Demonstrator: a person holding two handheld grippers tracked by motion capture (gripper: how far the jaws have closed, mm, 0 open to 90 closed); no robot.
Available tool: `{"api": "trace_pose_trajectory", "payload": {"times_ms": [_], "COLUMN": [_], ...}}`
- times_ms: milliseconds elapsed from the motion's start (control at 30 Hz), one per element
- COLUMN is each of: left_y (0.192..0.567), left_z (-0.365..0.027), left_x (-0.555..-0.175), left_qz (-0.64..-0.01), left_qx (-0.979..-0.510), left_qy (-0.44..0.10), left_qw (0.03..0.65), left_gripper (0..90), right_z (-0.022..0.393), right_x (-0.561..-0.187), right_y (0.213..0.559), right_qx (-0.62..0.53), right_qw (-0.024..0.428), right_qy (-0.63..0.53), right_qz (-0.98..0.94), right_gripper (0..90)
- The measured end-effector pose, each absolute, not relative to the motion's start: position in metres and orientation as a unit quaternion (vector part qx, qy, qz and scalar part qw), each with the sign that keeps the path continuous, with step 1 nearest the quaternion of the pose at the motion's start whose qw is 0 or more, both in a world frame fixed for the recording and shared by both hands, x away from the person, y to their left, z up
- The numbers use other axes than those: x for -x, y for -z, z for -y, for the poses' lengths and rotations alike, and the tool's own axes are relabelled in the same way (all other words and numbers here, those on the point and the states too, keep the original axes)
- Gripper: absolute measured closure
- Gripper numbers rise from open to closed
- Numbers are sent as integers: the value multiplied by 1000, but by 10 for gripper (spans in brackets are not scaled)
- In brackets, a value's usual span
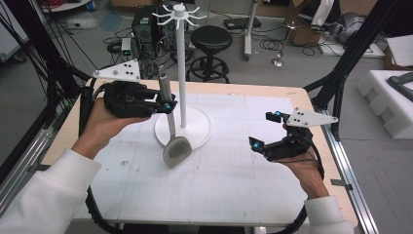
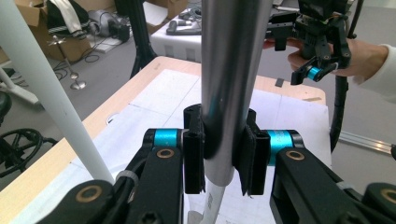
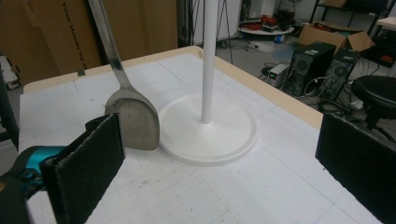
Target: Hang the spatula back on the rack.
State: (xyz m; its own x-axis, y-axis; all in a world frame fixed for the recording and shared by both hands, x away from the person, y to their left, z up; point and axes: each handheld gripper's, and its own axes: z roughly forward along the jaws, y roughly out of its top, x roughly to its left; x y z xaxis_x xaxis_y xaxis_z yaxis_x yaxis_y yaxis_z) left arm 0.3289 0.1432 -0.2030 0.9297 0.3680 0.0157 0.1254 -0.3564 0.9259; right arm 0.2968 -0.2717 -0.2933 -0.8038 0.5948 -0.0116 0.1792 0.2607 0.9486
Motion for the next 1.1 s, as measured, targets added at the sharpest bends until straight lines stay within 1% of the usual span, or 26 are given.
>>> {"api": "trace_pose_trajectory", "payload": {"times_ms": [333, 733, 1100], "left_y": [194, 174, 164], "left_z": [-142, -135, -126], "left_x": [-341, -367, -386], "left_qz": [-158, -163, -171], "left_qx": [-815, -815, -818], "left_qy": [-109, -109, -107], "left_qw": [547, 545, 539], "left_gripper": [745, 745, 745], "right_z": [273, 277, 278], "right_x": [-298, -299, -301], "right_y": [297, 302, 305], "right_qx": [-253, -255, -258], "right_qw": [188, 192, 189], "right_qy": [-556, -555, -557], "right_qz": [-769, -768, -767], "right_gripper": [0, 0, 0]}}
